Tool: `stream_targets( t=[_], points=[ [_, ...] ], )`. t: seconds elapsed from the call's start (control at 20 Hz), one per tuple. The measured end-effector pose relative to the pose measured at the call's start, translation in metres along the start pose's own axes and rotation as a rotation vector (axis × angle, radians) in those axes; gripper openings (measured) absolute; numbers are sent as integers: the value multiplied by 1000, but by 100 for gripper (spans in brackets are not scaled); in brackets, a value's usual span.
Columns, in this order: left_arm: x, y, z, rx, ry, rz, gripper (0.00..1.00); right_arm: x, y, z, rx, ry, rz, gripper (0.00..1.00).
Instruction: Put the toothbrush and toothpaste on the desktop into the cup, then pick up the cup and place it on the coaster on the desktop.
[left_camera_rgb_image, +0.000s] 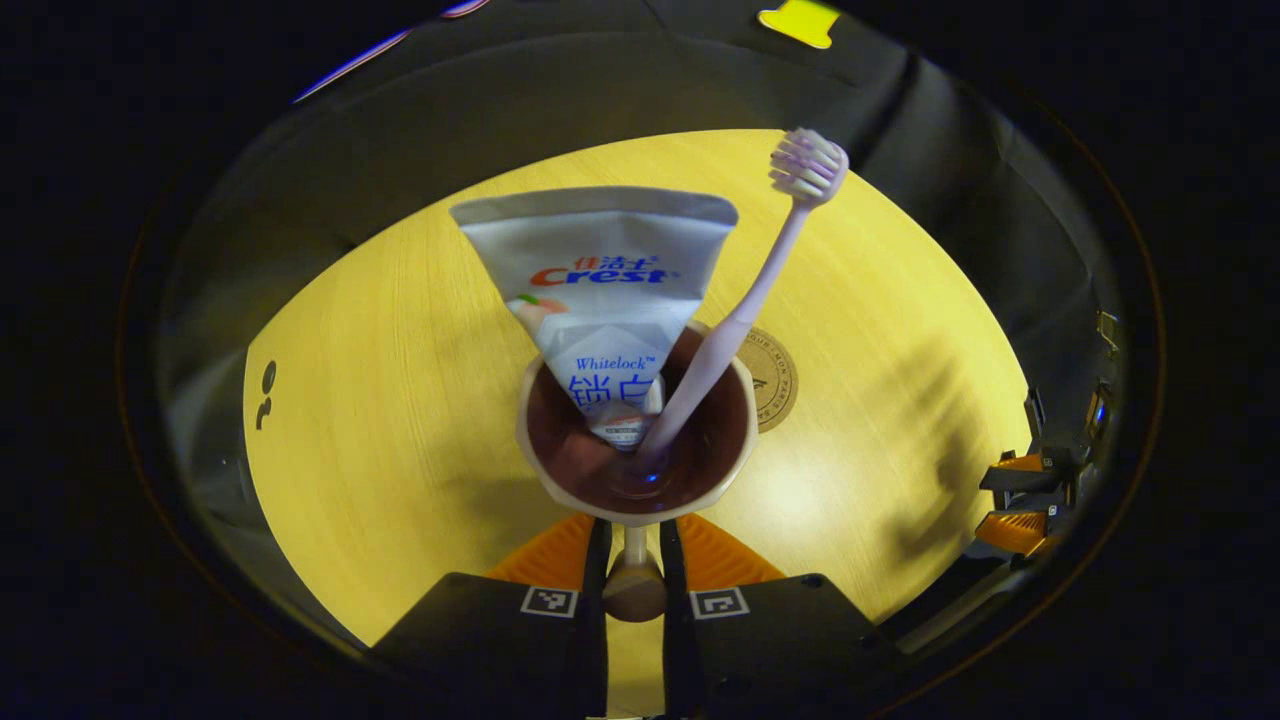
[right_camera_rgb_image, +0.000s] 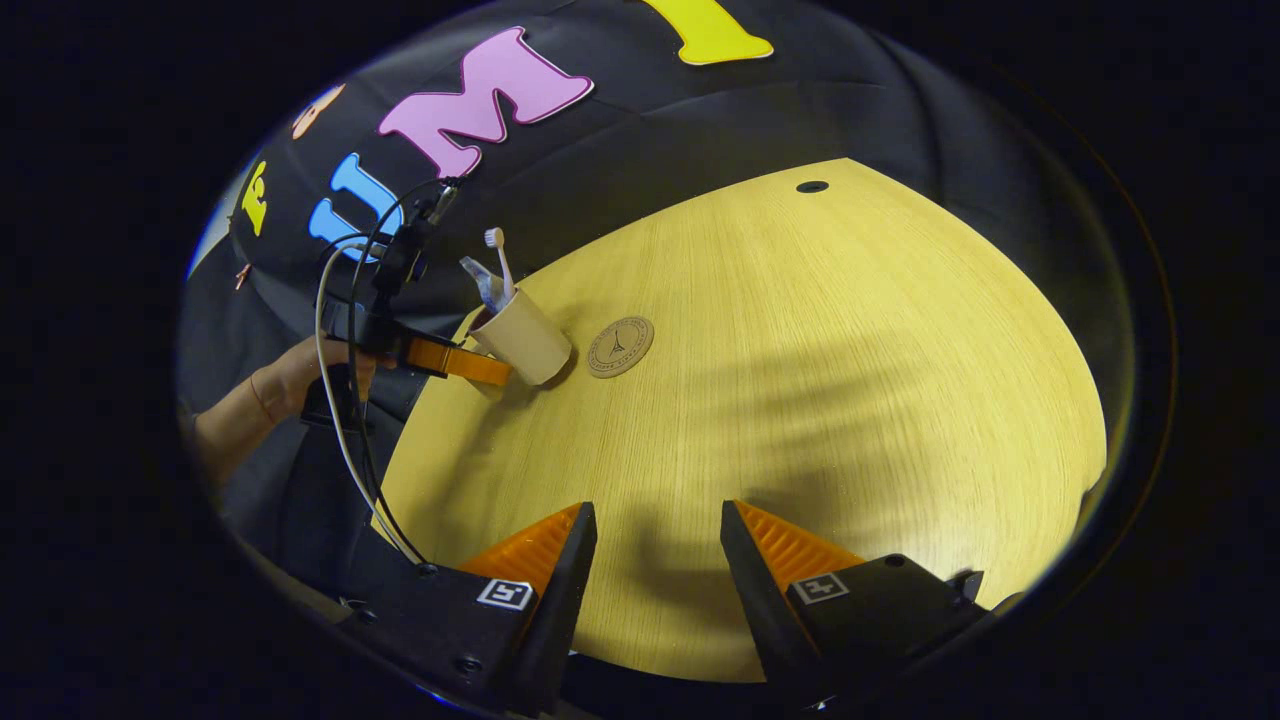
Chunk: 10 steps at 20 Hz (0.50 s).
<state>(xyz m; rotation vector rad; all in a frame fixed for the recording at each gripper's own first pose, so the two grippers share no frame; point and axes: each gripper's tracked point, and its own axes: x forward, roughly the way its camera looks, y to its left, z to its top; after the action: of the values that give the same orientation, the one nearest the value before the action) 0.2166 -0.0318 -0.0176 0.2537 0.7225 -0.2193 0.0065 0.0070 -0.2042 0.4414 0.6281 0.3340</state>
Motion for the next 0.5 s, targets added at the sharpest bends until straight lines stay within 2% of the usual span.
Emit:
stream_targets(
  t=[0.5],
  points=[
    [17, -46, 37, 83, -17, -32, 27, -16, -30, 6, 43, -30, -40, 77]
  ],
)
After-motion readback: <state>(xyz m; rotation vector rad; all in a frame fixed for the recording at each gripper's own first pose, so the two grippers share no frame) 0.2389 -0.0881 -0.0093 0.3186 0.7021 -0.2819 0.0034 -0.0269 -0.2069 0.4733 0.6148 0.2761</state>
